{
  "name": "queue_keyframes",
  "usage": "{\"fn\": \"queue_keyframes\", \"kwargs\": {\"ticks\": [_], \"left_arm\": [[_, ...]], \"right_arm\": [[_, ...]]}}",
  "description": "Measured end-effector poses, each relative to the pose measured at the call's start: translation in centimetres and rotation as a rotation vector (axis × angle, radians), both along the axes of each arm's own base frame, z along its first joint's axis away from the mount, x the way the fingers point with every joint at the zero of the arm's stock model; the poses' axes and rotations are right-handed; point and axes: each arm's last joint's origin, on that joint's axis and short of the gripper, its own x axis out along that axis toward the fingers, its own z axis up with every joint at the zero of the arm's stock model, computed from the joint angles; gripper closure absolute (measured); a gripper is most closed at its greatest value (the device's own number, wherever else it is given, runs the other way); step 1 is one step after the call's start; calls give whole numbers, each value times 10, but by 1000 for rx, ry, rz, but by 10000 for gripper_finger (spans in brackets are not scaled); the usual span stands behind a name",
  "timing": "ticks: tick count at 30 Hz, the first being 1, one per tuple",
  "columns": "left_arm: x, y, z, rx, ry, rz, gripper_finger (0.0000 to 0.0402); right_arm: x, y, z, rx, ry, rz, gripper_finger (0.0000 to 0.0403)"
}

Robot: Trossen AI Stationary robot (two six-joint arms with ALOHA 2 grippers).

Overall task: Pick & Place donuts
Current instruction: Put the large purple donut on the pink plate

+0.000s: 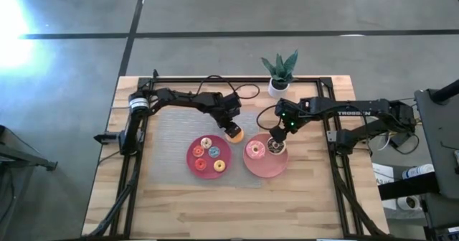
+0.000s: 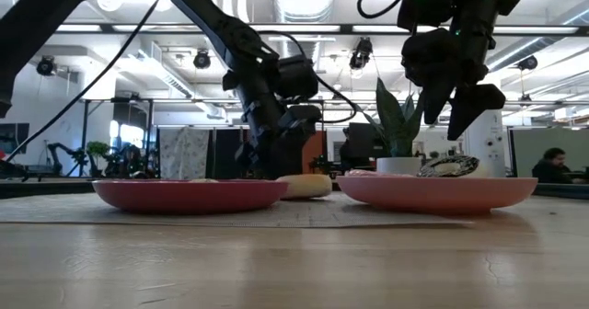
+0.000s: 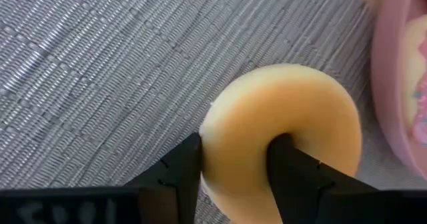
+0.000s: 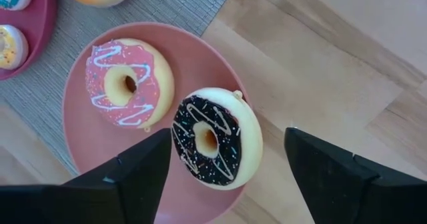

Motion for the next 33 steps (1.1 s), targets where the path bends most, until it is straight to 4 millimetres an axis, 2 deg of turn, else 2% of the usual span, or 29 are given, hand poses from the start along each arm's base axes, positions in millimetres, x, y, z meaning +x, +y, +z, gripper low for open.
{"fn": "queue_keyframes", "kwargs": {"ticks": [4, 6, 10, 13, 17, 22, 24, 27, 31, 33], "left_arm": [[1, -1, 2, 38, -5, -4, 279], [1, -2, 3, 67, -10, -10, 303], [1, -1, 11, 107, -37, -13, 376], [-1, -1, 25, 102, -78, -14, 393], [-6, -8, 60, 28, -217, -72, 399], [-10, -26, 125, -221, -667, -422, 400], [-9, -30, 142, -307, -763, -460, 400], [-10, -29, 147, -368, -769, -443, 401], [-8, -26, 138, -426, -716, -404, 401], [-6, -26, 135, -461, -707, -403, 401]], "right_arm": [[0, 0, 0, 0, -3, 2, 125], [1, 1, 1, -8, -17, 16, 128], [3, 4, 7, -28, -78, 47, 138], [5, 5, 15, -52, -144, 80, 148], [8, 11, 33, -125, -285, 180, 159], [9, 11, 50, -146, -430, 204, 167], [10, 17, 60, -205, -519, 277, 168], [9, 32, 80, -364, -616, 351, 169], [5, 53, 109, -659, -631, 435, 174], [7, 65, 116, -779, -617, 542, 175]]}}
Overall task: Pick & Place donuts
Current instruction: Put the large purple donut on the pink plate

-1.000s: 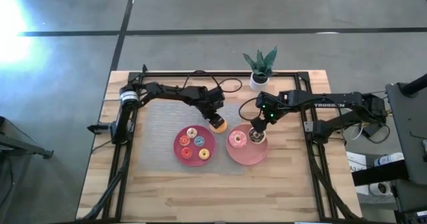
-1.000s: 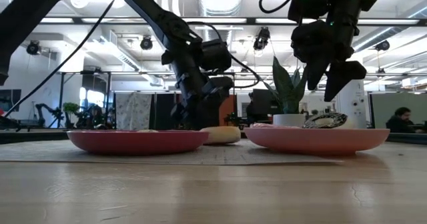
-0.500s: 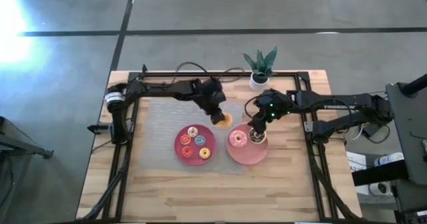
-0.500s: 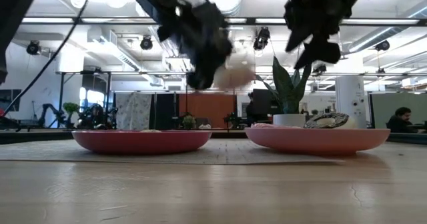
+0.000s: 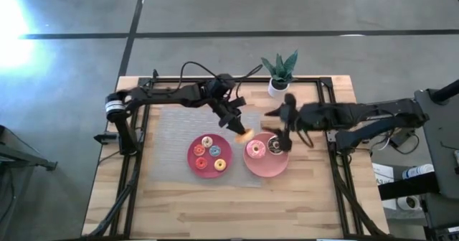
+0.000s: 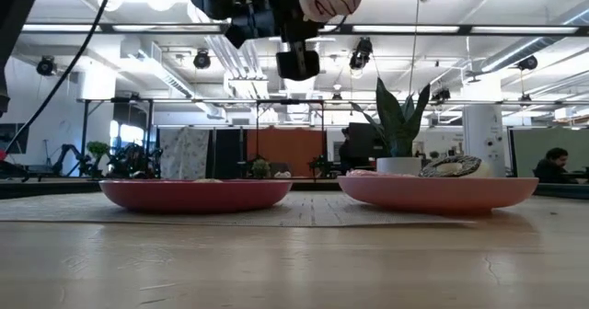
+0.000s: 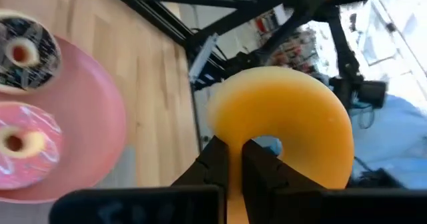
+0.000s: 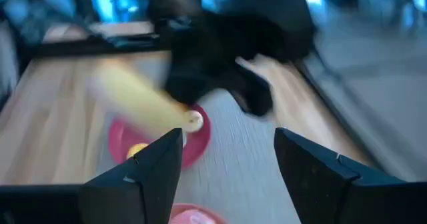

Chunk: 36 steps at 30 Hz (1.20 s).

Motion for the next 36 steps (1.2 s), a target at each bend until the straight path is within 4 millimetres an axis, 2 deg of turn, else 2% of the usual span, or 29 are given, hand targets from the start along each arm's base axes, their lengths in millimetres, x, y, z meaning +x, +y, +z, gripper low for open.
{"fn": "queue_keyframes", "kwargs": {"ticks": [3, 6, 15, 21, 28, 31, 36], "left_arm": [[4, 1, -3, -48, 21, -6, 401], [5, -2, -3, -63, 36, -6, 401], [6, -5, -6, -60, 74, 25, 401], [6, -6, -6, -50, 79, 44, 401], [7, -5, -7, -26, 84, 94, 401], [8, -6, -8, -8, 93, 133, 401], [10, -15, -7, 5, 90, 129, 381]], "right_arm": [[8, 14, 1, -138, 55, 105, 174], [20, 21, 0, -187, 125, 139, 174], [47, 32, 9, -244, 306, 166, 174], [64, 43, 13, -309, 346, 245, 174], [68, 45, 13, -268, 402, 253, 178], [68, 45, 10, -219, 408, 238, 201], [67, 46, 7, -152, 421, 248, 281]]}}
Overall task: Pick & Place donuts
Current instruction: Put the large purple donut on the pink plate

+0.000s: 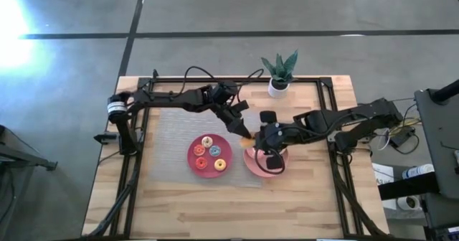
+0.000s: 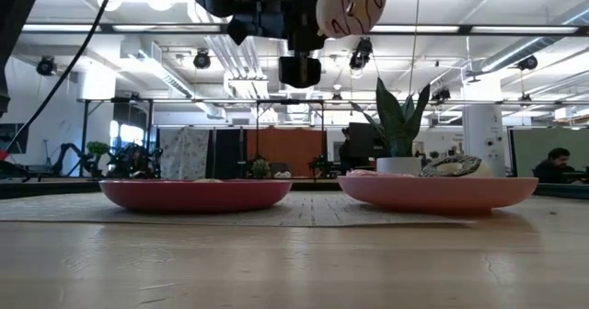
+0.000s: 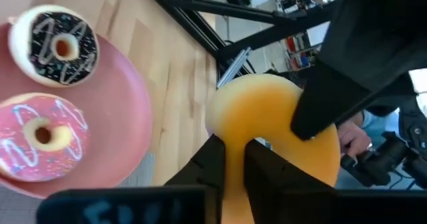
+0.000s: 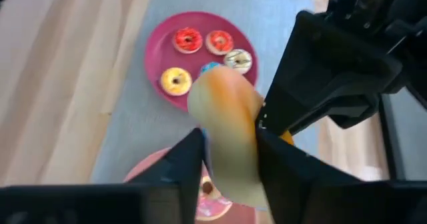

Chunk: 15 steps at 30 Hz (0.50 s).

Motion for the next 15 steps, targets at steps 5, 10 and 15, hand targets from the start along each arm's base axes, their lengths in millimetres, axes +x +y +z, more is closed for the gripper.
{"fn": "queue_keyframes", "kwargs": {"ticks": [5, 10, 15], "left_arm": [[1, -5, 1, 15, 0, 13, 346], [-4, -1, 2, 188, 64, 240, 316], [-19, -1, 18, 651, 116, 611, 296]], "right_arm": [[-3, 0, -2, 35, 37, -25, 362], [-11, -4, -7, 84, 114, -129, 386], [-17, -17, -20, 233, 220, -271, 381]]}}
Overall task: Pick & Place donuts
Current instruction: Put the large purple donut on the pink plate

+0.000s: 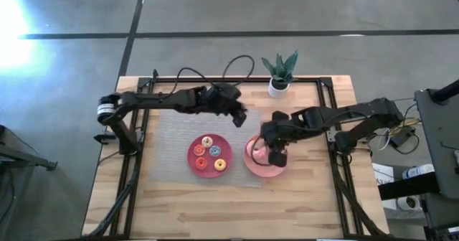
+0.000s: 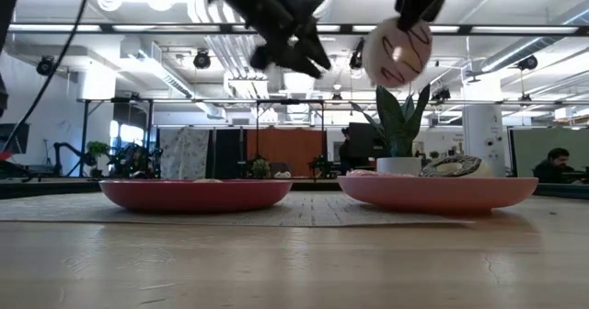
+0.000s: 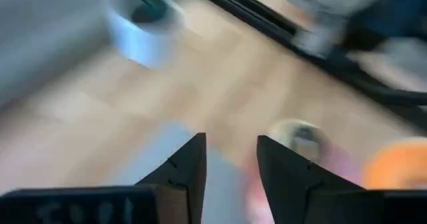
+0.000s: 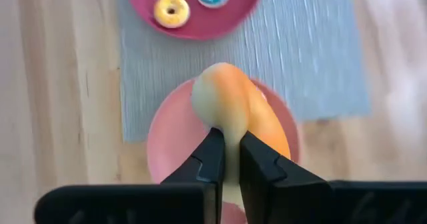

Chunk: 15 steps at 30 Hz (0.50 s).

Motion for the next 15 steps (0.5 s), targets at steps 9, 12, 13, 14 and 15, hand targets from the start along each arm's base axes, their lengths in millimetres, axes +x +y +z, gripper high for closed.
{"fn": "queue_keyframes", "kwargs": {"ticks": [9, 12, 13, 14, 15], "left_arm": [[-31, -55, 49, 582, 74, 189, 294], [-35, -72, 54, 587, 53, 133, 294], [-36, -77, 54, 588, 57, 117, 294], [-36, -81, 54, 585, 54, 107, 294], [-36, -83, 54, 581, 51, 101, 294]], "right_arm": [[-13, -31, -53, 471, 120, -320, 381], [-15, -37, -73, 673, 100, -341, 381], [-16, -38, -81, 731, 101, -346, 381], [-17, -39, -89, 780, 112, -353, 381], [-18, -40, -96, 820, 122, -364, 381]]}}
